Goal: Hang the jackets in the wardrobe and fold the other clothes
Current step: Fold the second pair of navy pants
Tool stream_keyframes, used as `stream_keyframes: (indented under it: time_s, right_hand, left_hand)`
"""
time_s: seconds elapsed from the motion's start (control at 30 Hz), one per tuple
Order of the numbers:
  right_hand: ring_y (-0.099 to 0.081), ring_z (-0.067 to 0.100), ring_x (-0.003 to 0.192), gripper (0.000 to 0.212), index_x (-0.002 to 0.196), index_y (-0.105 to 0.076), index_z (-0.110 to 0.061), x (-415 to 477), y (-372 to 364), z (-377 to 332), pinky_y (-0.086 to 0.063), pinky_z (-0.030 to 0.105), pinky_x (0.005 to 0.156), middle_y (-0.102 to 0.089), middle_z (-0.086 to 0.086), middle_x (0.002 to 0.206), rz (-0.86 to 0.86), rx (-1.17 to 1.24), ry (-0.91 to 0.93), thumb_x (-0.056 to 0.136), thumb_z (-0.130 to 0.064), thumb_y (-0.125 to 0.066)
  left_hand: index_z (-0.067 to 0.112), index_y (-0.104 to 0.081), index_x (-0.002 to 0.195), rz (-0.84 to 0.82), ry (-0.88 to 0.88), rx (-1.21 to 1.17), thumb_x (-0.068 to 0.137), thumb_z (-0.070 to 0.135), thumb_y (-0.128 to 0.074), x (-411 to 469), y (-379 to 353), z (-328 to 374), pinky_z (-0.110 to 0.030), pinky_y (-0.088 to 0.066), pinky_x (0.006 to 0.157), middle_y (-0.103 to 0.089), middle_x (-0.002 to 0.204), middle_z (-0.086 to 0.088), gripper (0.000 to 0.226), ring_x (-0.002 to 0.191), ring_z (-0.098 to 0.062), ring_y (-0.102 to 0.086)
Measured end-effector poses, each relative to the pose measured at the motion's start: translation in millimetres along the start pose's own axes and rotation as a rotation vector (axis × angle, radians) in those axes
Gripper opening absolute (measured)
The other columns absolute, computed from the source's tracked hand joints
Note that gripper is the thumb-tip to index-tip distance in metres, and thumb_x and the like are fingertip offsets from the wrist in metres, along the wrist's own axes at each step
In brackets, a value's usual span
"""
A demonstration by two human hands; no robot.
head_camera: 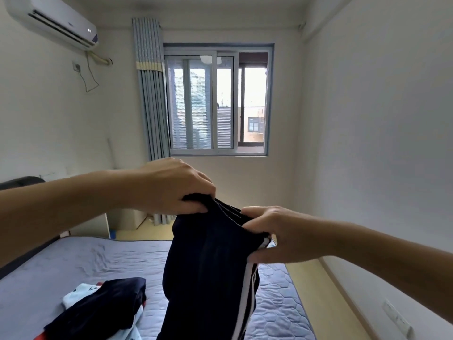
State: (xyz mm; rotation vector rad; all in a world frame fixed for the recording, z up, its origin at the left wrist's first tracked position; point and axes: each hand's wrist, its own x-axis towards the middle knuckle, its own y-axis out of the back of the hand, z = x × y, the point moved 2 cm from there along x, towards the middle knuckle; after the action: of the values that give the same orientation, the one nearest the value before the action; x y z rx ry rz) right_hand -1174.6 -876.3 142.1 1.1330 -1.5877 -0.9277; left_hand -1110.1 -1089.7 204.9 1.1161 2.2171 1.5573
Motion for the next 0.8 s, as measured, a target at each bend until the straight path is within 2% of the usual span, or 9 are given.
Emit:
stream_keyframes:
  time_s: [0.13,0.27,0.37,0.43,0.5,0.6,0.67,0.73,0.8]
  right_hand:
    - [-0.060,0.014,0.086,0.006,0.092,-0.070,-0.012,1.8,15.5,10.8,-0.049,0.023,0.074,-0.055,-0.012,0.093,-0.021,0.035,-0.008,0.088,-0.014,-0.066]
    - [-0.060,0.011,0.089,0.009,0.091,-0.073,-0.020,3.3,50.8,15.7,-0.047,0.014,0.075,-0.054,-0.019,0.092,-0.046,0.010,-0.047,0.088,-0.014,-0.067]
    - [-0.061,0.015,0.094,0.014,0.099,-0.072,-0.023,3.3,79.3,13.4,-0.050,0.018,0.076,-0.057,-0.019,0.095,0.014,0.002,-0.019,0.089,-0.017,-0.066]
    - [-0.061,0.021,0.094,0.016,0.098,-0.072,-0.016,2.7,92.3,12.6,-0.054,0.026,0.078,-0.059,-0.009,0.096,0.051,-0.017,-0.025,0.089,-0.026,-0.063]
    - [-0.060,0.024,0.092,0.025,0.097,-0.071,-0.011,2.9,99.5,12.2,-0.054,0.026,0.079,-0.059,0.003,0.094,0.071,-0.057,-0.019,0.089,-0.032,-0.061]
    - [-0.059,0.025,0.088,0.036,0.093,-0.069,-0.003,2.0,105.1,9.2,-0.048,0.019,0.080,-0.058,0.010,0.088,0.124,-0.047,-0.002,0.088,-0.038,-0.059]
    - [-0.060,0.026,0.084,0.040,0.092,-0.069,-0.001,0.1,112.3,6.6,-0.050,0.021,0.079,-0.059,0.011,0.085,0.183,-0.005,-0.006,0.087,-0.040,-0.061]
    - [-0.060,0.024,0.081,0.027,0.093,-0.071,-0.004,-0.5,119.7,5.4,-0.055,0.032,0.072,-0.059,0.009,0.084,0.241,0.046,-0.023,0.086,-0.030,-0.066]
    - [-0.062,0.024,0.082,0.008,0.092,-0.071,-0.006,0.8,124.3,6.2,-0.056,0.035,0.071,-0.060,0.013,0.086,0.306,0.128,-0.046,0.085,-0.006,-0.066]
  left_hand:
    - [0.035,-0.060,0.095,-0.144,0.036,-0.102,0.093,0.044,-0.053,-5.8,14.4,2.4,-0.015,-0.036,0.064,-0.057,0.091,0.021,0.012,0.074,0.003,-0.051]
    - [0.028,-0.055,0.080,-0.206,0.002,-0.207,0.092,0.044,-0.055,-6.2,25.9,16.8,-0.020,-0.040,0.063,-0.051,0.084,0.013,0.020,0.073,-0.004,-0.054]
    - [0.024,-0.059,0.077,-0.143,0.081,-0.295,0.090,0.044,-0.057,-13.0,46.6,6.0,-0.013,-0.035,0.060,-0.050,0.079,0.009,0.024,0.070,-0.008,-0.053]
    - [0.017,-0.064,0.079,-0.103,0.145,-0.355,0.086,0.049,-0.054,-18.6,55.3,-5.1,-0.013,-0.036,0.060,-0.051,0.079,0.007,0.034,0.071,-0.012,-0.053]
    - [0.015,-0.062,0.076,-0.072,0.142,-0.359,0.085,0.052,-0.052,-19.0,56.5,-9.9,-0.018,-0.039,0.061,-0.048,0.080,0.007,0.040,0.071,-0.015,-0.052]
    - [0.019,-0.063,0.076,0.021,0.139,-0.413,0.086,0.049,-0.058,-15.5,54.7,-10.9,-0.030,-0.045,0.070,-0.049,0.093,0.013,0.032,0.078,-0.016,-0.054]
    - [0.028,-0.068,0.081,0.127,0.176,-0.457,0.082,0.045,-0.064,-11.7,57.2,-13.1,-0.028,-0.049,0.078,-0.049,0.108,0.020,0.017,0.089,-0.016,-0.059]
    - [0.037,-0.067,0.079,0.210,0.208,-0.531,0.079,0.036,-0.067,-4.5,59.4,-14.2,-0.023,-0.051,0.076,-0.054,0.105,0.020,0.001,0.090,-0.014,-0.062]
    - [0.036,-0.062,0.073,0.276,0.292,-0.646,0.081,0.023,-0.069,5.3,56.0,-18.4,-0.015,-0.049,0.065,-0.062,0.085,0.016,0.017,0.077,-0.007,-0.064]
